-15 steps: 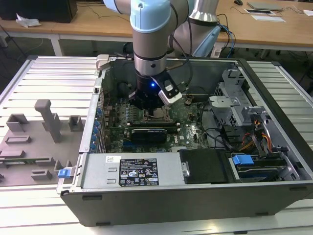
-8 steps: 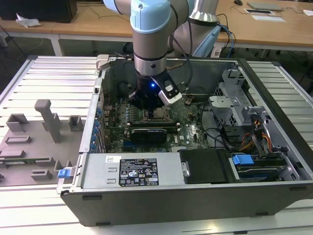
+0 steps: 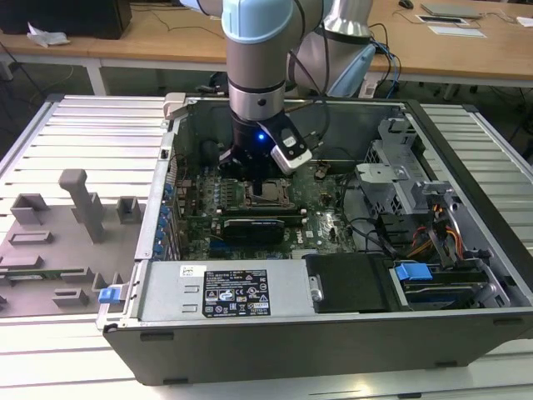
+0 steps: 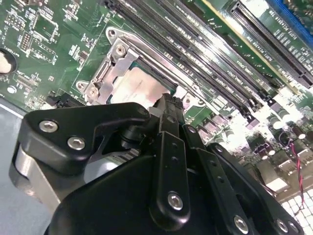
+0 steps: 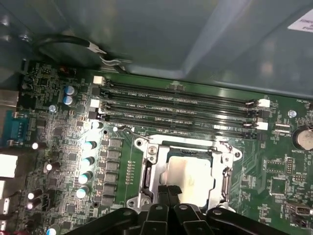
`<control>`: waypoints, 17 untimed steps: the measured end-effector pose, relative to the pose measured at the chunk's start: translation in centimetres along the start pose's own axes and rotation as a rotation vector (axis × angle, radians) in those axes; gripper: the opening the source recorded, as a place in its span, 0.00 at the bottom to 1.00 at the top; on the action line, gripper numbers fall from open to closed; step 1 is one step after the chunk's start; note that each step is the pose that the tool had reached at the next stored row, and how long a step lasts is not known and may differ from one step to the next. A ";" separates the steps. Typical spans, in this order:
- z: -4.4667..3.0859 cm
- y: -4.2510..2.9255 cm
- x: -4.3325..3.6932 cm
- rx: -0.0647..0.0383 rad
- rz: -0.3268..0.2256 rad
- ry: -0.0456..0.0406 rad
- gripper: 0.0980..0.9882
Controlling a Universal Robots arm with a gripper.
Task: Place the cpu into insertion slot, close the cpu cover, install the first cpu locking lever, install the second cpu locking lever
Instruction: 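Close the cpu cover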
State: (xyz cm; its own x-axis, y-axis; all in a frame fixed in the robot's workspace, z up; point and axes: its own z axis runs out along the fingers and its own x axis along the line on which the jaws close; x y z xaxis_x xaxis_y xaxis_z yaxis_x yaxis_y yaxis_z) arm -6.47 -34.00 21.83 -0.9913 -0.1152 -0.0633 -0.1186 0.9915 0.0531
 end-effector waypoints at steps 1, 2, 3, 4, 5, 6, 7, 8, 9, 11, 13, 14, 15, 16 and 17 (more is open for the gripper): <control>0.01 -0.03 -0.22 0.002 0.000 0.0009 0.01; 0.02 -0.06 -0.43 0.003 0.000 0.0020 0.01; 0.04 -0.11 -0.85 0.004 0.000 0.0047 0.01; 0.06 -0.15 -1.17 0.005 0.000 0.0072 0.01; 0.08 -0.20 -1.64 0.009 0.000 0.0112 0.01; 0.10 -0.16 -1.88 0.013 0.000 0.0137 0.01; 0.13 0.22 -2.01 0.018 0.000 0.0143 0.01; 0.14 0.47 -2.07 0.020 0.000 0.0145 0.01; 0.11 0.78 -2.13 0.023 -0.001 0.0151 0.01; -0.48 1.09 -2.21 0.034 -0.001 0.0163 0.01; -1.02 1.14 -2.25 0.035 -0.001 0.0164 0.01; -1.32 1.15 -2.27 0.035 -0.001 0.0164 0.01; -1.57 1.17 -2.28 0.036 -0.001 0.0165 0.01; -1.82 1.21 -2.30 0.037 -0.001 0.0166 0.01; -1.83 1.22 -2.30 0.038 -0.001 0.0167 0.01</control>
State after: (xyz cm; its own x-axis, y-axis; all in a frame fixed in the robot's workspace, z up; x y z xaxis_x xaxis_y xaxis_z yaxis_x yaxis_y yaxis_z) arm -4.44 -32.64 23.86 -0.9920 -0.1170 -0.0467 -0.1178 0.9929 0.0151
